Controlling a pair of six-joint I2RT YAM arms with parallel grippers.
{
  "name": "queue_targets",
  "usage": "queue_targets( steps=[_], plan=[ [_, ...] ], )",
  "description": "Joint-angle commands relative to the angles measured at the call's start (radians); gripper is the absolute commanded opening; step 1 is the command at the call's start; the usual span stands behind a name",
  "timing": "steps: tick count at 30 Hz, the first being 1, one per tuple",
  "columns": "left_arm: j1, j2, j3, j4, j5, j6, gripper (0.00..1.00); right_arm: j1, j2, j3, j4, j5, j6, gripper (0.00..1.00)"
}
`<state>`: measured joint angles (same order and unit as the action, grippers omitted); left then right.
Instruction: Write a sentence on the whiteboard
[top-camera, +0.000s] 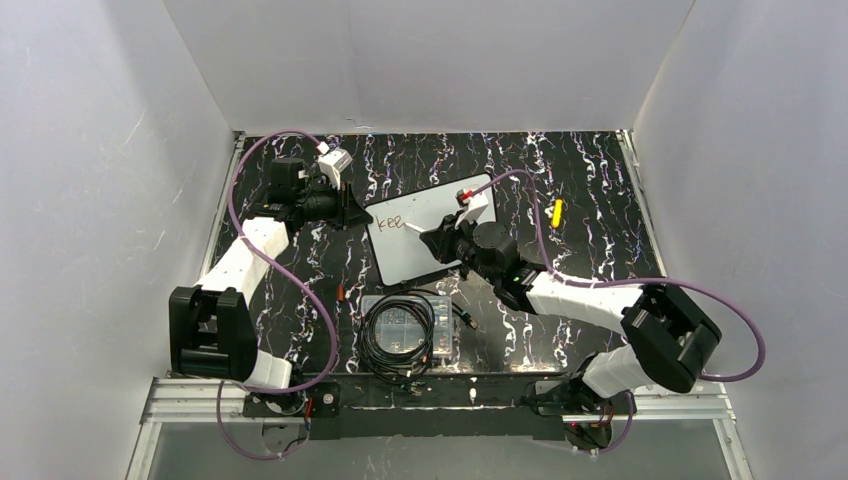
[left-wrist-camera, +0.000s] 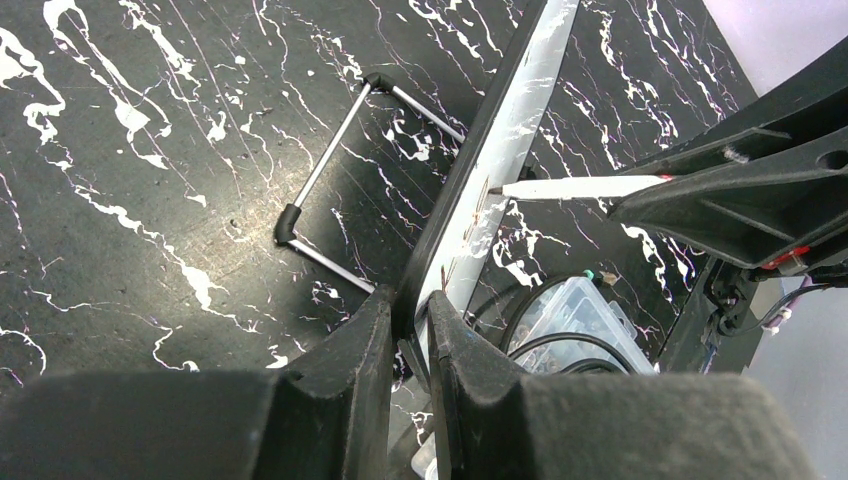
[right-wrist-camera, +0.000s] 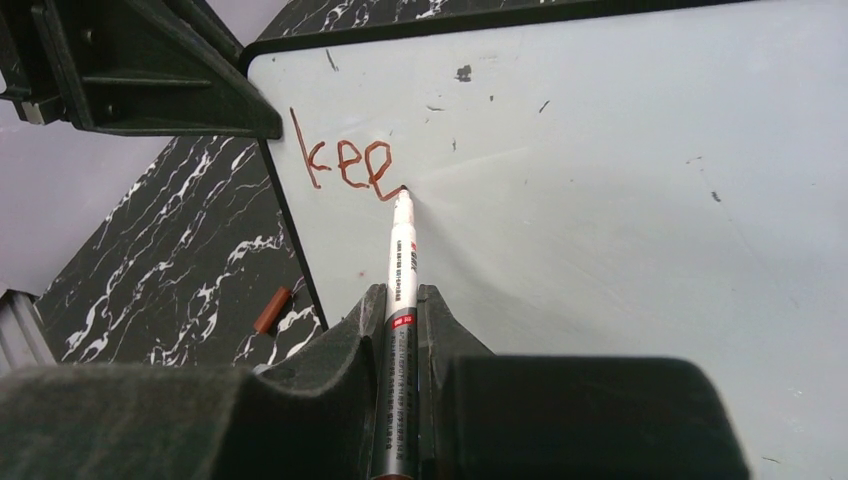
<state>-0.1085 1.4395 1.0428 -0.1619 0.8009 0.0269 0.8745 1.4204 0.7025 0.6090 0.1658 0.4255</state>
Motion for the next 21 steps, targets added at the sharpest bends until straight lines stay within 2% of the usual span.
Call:
queue_targets(
  steps=[1,6,21],
  plan=[
    [0.010,-0.056,0.026,-0.010,-0.014,0.030,0.00,-0.006,-0.048,0.000,0.021,0.040,-0.014,0.01],
    [0.010,-0.055,0.024,-0.010,-0.013,0.029,0.00,-0.005,-0.066,0.007,0.043,-0.019,-0.018,0.01],
    [0.010,-0.054,0.026,-0.010,-0.011,0.030,0.00,-0.005,-0.004,0.062,0.066,0.024,-0.042,0.01]
  ],
)
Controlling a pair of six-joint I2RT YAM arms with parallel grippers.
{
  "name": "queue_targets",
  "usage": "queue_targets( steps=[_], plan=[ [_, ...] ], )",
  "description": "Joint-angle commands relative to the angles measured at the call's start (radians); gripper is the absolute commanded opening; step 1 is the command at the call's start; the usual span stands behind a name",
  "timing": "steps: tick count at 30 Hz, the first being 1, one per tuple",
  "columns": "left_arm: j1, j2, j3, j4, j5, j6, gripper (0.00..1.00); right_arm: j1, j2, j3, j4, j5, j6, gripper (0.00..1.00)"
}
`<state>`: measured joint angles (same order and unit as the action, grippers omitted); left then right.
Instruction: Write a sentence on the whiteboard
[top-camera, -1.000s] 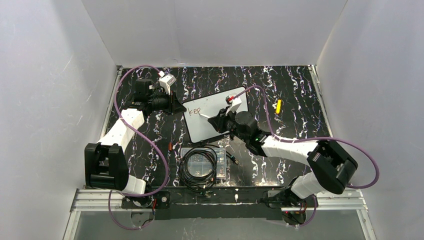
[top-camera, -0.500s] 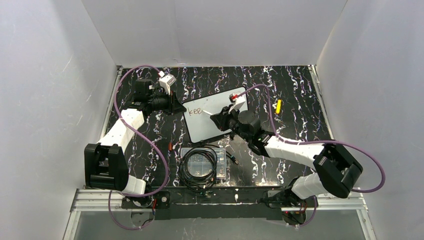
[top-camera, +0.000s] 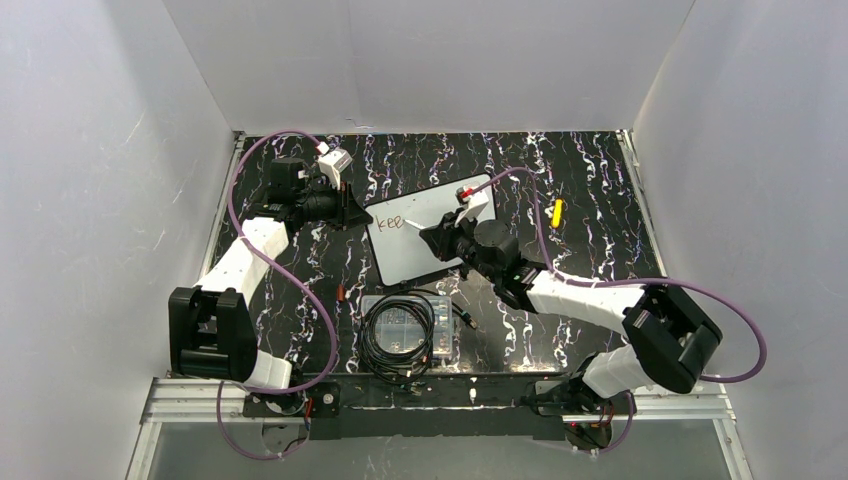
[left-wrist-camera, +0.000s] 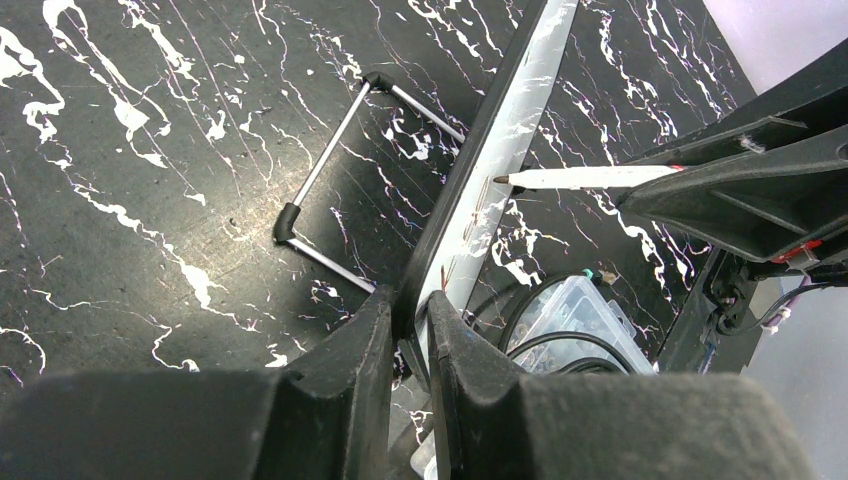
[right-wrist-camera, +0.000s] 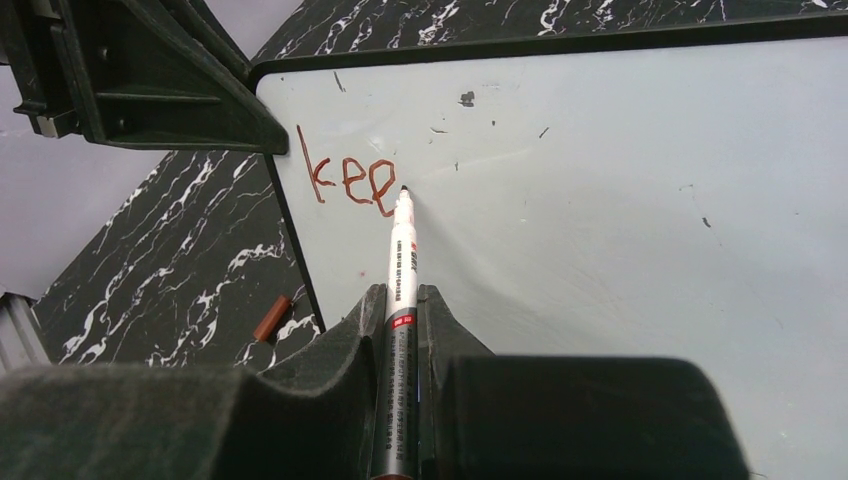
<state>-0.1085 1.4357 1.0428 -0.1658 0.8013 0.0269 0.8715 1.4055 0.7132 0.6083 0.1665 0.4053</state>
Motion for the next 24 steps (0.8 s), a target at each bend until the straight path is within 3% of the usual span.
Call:
queue_targets(
  steps=[1,24],
  plan=[
    [0.010,-0.050,0.026,-0.006,-0.011,0.030,0.00,-0.002,0.014,0.052,0.070,0.024,-0.022,0.01],
    [0.011,-0.053,0.026,-0.008,-0.013,0.030,0.00,-0.002,-0.003,-0.061,0.024,0.024,0.030,0.01]
  ],
)
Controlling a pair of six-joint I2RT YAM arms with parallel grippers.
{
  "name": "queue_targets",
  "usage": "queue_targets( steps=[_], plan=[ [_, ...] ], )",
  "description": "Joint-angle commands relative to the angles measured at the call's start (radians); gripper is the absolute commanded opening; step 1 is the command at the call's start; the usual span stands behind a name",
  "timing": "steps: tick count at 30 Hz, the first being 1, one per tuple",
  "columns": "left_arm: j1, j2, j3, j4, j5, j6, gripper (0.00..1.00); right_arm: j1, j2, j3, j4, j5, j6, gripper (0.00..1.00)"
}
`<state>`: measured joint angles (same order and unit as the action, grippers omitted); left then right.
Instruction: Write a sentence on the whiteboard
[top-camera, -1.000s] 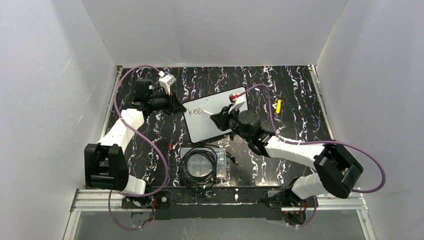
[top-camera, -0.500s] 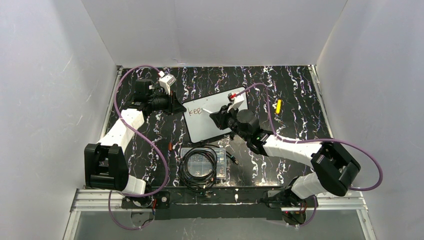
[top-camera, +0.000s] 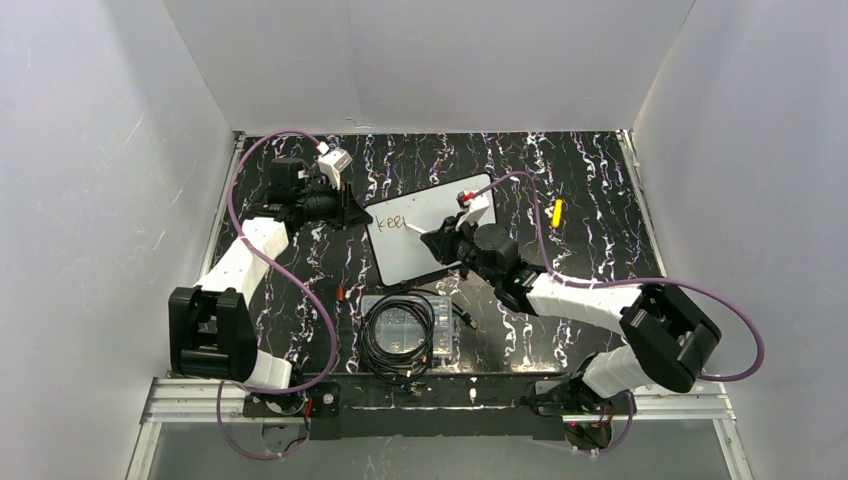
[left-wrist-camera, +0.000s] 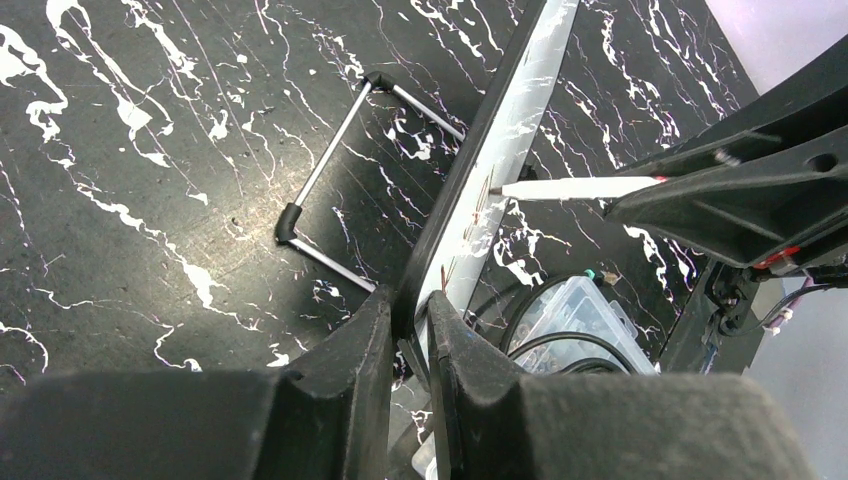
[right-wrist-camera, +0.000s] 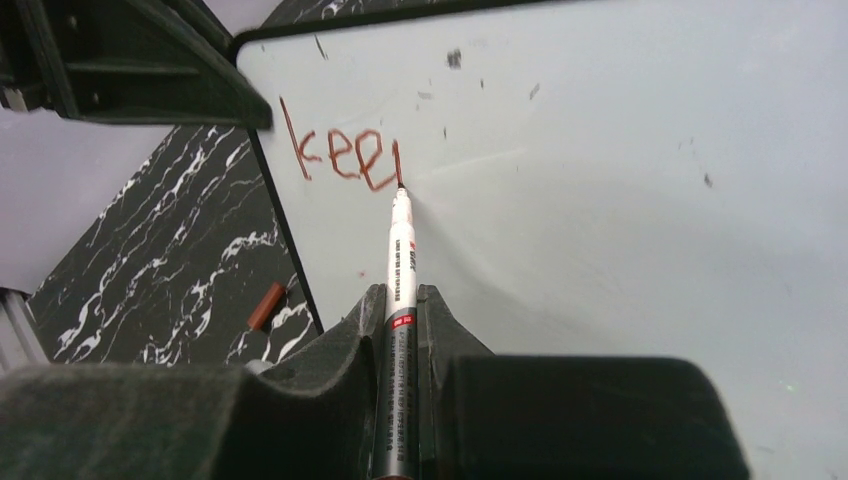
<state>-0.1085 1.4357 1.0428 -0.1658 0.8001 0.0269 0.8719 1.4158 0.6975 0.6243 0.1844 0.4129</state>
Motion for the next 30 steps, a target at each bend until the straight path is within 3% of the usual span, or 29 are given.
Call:
queue_targets(
  steps=[1,8,17,30],
  plan=[
    [0.011,-0.053,0.026,-0.007,-0.012,0.030,0.00,-0.002,-0.015,-0.053,0.005,0.001,0.026,0.01],
    [0.011,-0.053,0.024,-0.008,-0.012,0.030,0.00,-0.001,-0.041,-0.082,0.003,-0.018,0.040,0.01],
    [0.012,-0.053,0.024,-0.008,-0.013,0.030,0.00,-0.001,-0.107,-0.004,0.012,-0.062,0.012,0.01],
    [0.012,-0.054,0.024,-0.008,-0.012,0.030,0.00,-0.002,-0.006,0.081,0.057,-0.024,-0.019,0.01]
  ],
)
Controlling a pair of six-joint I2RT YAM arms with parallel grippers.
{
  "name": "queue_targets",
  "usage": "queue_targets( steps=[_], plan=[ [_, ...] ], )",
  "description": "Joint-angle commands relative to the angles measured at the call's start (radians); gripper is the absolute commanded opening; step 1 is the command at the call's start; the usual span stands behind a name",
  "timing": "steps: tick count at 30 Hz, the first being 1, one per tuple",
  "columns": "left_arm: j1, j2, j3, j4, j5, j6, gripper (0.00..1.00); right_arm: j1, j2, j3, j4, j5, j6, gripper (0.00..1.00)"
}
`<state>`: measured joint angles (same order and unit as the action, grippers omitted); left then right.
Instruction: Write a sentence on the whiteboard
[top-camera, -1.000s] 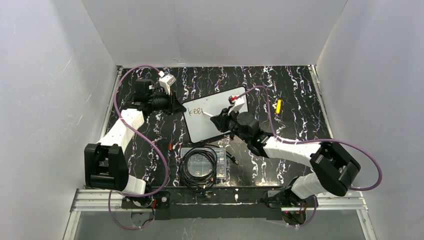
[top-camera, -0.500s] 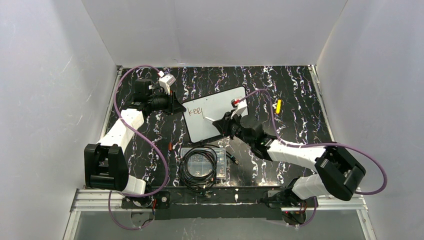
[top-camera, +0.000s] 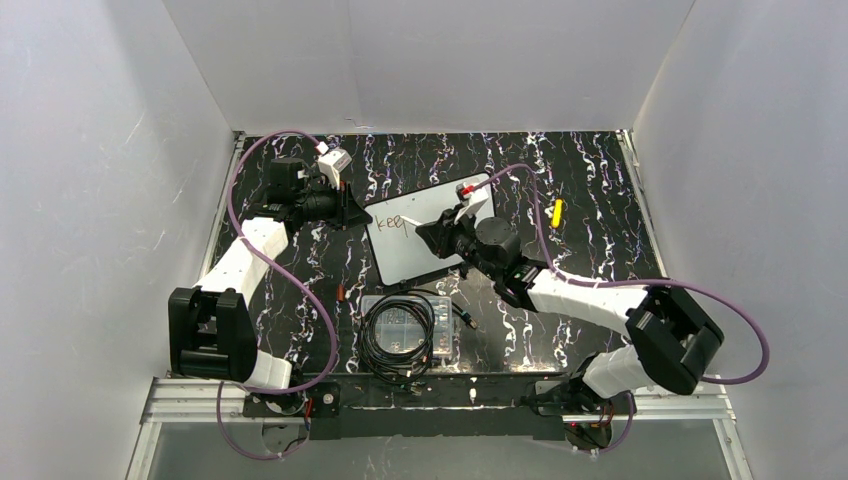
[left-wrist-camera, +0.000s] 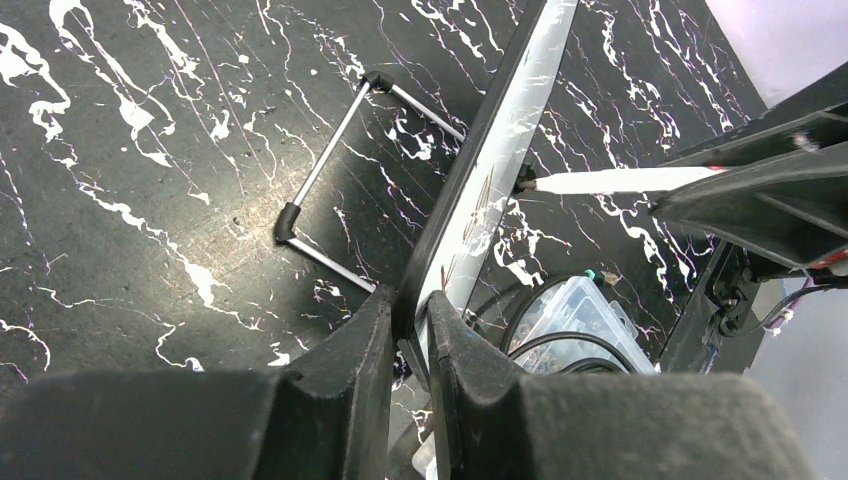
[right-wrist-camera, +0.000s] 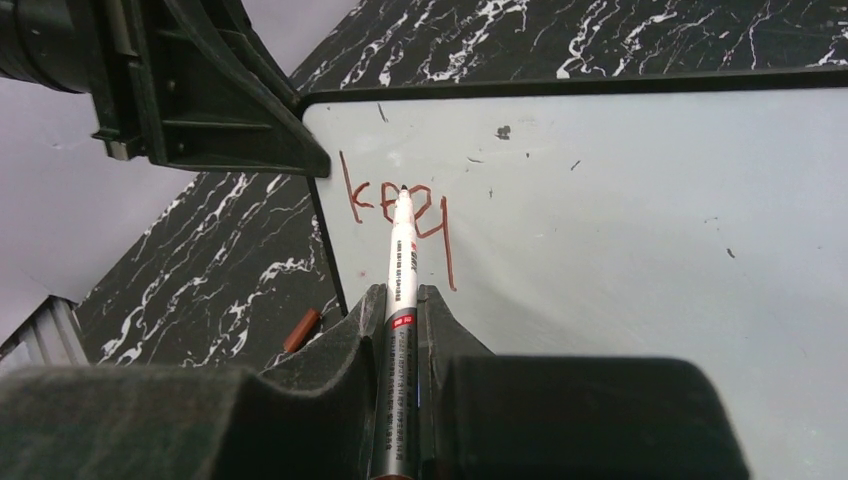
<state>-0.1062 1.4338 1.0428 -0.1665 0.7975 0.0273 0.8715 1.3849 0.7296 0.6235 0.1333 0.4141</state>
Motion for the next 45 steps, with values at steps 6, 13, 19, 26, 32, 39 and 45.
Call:
queue_targets(
  steps=[6,13,19,26,32,39,45],
  plan=[
    [0.010,-0.052,0.024,-0.007,-0.009,0.031,0.00,-0.002,0.039,0.048,0.062,0.055,-0.023,0.01],
    [0.010,-0.052,0.024,-0.008,-0.009,0.032,0.00,-0.003,0.056,0.045,0.060,0.079,-0.032,0.01],
    [0.010,-0.052,0.026,-0.007,-0.009,0.033,0.00,-0.003,0.066,0.044,0.055,0.092,-0.034,0.01],
    [0.010,-0.050,0.028,-0.010,-0.011,0.035,0.00,-0.003,0.036,0.007,0.042,0.150,-0.038,0.01],
    [0.010,-0.051,0.027,-0.010,-0.011,0.036,0.00,-0.003,0.002,-0.024,0.025,0.183,-0.044,0.01],
    [0.011,-0.052,0.027,-0.009,-0.009,0.034,0.00,-0.003,0.015,-0.023,0.003,0.135,-0.047,0.01],
    [0.011,-0.051,0.026,-0.008,-0.009,0.033,0.00,-0.003,0.041,-0.022,0.007,0.084,-0.037,0.01]
  ],
)
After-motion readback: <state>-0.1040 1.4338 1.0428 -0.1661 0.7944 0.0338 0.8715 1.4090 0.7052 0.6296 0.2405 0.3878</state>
